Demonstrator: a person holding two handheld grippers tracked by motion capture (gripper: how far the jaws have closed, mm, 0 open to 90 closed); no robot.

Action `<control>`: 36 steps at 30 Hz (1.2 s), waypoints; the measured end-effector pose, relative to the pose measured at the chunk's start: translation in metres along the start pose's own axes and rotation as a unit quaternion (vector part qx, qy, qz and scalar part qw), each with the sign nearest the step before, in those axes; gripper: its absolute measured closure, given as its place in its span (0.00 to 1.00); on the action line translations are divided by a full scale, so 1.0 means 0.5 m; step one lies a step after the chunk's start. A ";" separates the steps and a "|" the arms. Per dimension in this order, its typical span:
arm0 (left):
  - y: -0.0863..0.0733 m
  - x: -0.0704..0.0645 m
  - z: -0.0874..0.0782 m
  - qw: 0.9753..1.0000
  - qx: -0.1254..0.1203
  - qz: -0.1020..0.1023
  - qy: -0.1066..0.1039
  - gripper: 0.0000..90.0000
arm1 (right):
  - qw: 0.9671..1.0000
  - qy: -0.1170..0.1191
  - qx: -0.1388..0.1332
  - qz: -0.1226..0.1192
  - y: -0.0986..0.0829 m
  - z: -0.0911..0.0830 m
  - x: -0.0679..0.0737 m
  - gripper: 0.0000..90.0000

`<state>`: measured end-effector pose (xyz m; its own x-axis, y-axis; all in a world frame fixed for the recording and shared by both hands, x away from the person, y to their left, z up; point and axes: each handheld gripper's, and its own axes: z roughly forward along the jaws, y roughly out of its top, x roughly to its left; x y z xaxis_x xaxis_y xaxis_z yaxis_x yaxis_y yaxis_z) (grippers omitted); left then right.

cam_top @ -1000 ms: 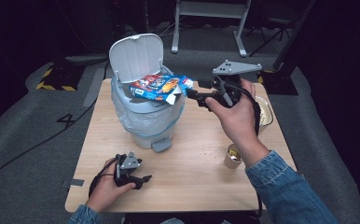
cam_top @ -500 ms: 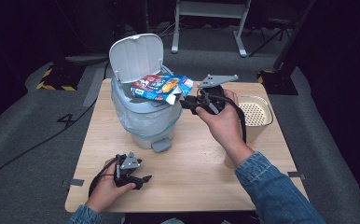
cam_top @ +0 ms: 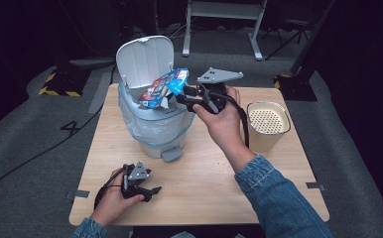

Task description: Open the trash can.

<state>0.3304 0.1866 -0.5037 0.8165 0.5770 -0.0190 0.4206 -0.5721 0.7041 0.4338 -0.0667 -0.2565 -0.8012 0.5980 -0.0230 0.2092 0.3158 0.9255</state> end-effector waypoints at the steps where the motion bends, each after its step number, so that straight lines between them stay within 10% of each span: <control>1: 0.000 0.000 0.000 1.000 0.000 0.000 0.000 0.28 | 1.000 0.000 -0.001 0.001 0.000 0.002 0.000 0.66; 13: 0.000 0.000 0.000 1.000 0.000 0.000 0.000 0.28 | 1.000 -0.007 0.018 -0.009 -0.006 -0.012 -0.017 0.47; 21: -0.001 -0.001 -0.001 1.000 -0.001 0.000 -0.001 0.28 | 0.997 -0.026 0.012 -0.067 0.008 -0.002 -0.010 0.36; 23: -0.001 -0.001 -0.001 1.000 0.000 0.001 -0.001 0.28 | 0.995 -0.021 0.015 -0.094 0.013 0.000 -0.005 0.42; 27: -0.001 -0.001 -0.001 1.000 0.000 0.001 -0.001 0.28 | 0.992 0.018 0.023 -0.122 0.019 0.000 0.010 0.86; 36: -0.001 -0.001 -0.001 1.000 -0.001 0.000 -0.001 0.28 | 0.998 0.033 0.007 -0.055 0.040 -0.025 0.012 0.99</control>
<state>0.3295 0.1867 -0.5038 0.8174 0.5757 -0.0196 0.4196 -0.5719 0.7049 0.4262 -0.0659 -0.2337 -0.8548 0.5095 -0.0988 0.1254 0.3875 0.9133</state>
